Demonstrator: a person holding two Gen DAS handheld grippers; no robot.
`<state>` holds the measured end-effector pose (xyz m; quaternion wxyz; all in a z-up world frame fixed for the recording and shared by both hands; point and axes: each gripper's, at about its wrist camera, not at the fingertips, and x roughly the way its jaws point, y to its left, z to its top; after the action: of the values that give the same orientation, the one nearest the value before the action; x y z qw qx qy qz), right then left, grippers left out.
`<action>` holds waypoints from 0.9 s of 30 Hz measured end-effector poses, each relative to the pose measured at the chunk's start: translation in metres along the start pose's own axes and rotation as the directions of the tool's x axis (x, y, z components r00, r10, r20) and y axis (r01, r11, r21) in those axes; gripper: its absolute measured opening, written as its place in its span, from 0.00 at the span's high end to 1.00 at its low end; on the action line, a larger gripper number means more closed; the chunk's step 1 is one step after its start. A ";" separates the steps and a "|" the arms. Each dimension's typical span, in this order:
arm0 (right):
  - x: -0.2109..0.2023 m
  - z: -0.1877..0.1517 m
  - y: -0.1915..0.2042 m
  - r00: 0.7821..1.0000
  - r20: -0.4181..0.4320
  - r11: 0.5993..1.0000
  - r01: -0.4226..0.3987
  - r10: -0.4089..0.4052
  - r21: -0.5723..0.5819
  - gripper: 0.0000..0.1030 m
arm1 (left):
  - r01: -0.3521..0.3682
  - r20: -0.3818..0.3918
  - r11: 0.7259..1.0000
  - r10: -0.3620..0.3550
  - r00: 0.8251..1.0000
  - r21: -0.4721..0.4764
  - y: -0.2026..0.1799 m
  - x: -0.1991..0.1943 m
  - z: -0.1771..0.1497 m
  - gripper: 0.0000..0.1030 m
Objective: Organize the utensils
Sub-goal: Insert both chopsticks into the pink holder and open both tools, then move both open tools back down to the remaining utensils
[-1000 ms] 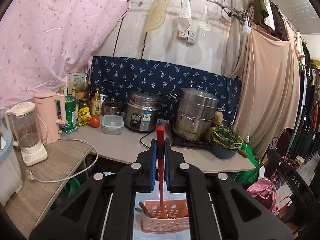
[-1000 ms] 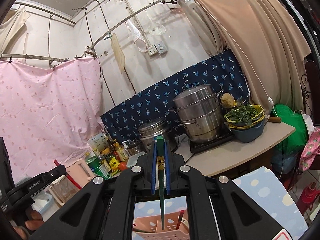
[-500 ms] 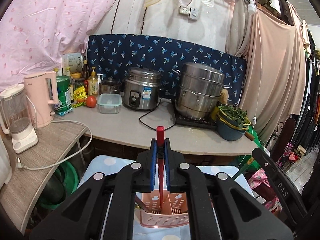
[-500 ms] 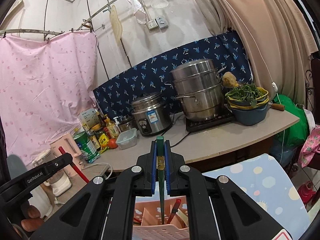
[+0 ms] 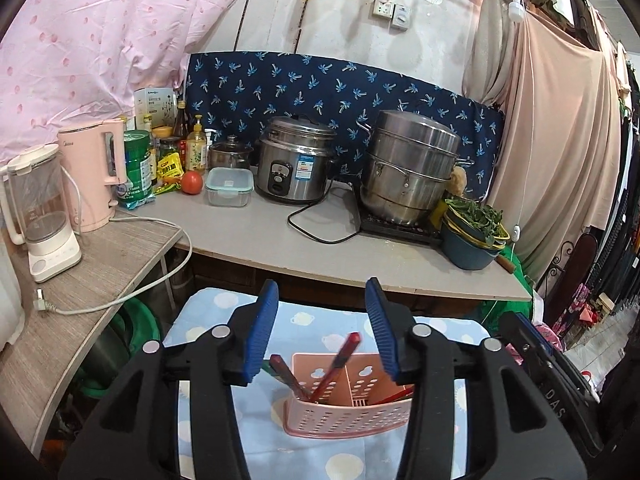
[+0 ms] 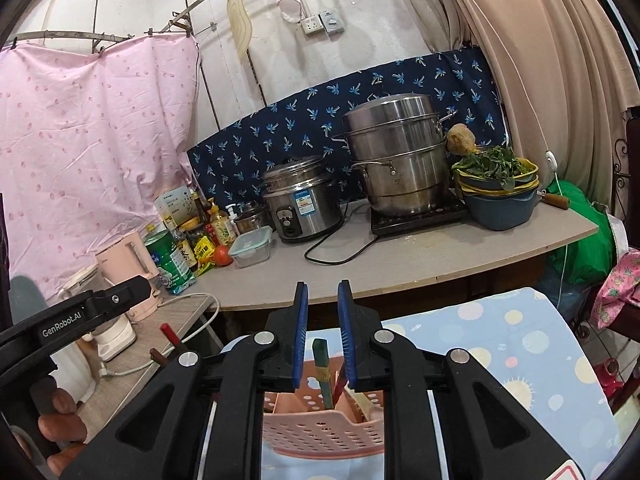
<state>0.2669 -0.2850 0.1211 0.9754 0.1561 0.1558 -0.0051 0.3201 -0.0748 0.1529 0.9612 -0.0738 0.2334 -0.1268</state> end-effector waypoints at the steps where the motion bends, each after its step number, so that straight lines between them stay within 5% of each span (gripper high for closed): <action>1: -0.002 0.000 0.000 1.000 0.002 1.000 -0.001 0.001 0.001 0.81 | -0.001 -0.003 1.000 0.001 1.000 -0.002 0.001 -0.001 -0.001 0.58; 10: -0.033 -0.011 -0.003 1.000 -0.016 1.000 -0.021 0.021 0.011 0.76 | -0.014 -0.027 1.000 0.014 1.000 0.008 0.006 -0.022 -0.015 0.56; 27: -0.117 -0.090 0.011 0.990 -0.138 0.998 -0.045 0.039 -0.046 0.75 | -0.064 -0.121 0.992 0.077 0.990 0.110 0.004 -0.085 -0.094 0.56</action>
<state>0.1291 -0.2517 0.0785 0.9657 0.1355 0.2193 0.0300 0.2044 -0.0549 0.1058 0.9512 -0.0063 0.2886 -0.1092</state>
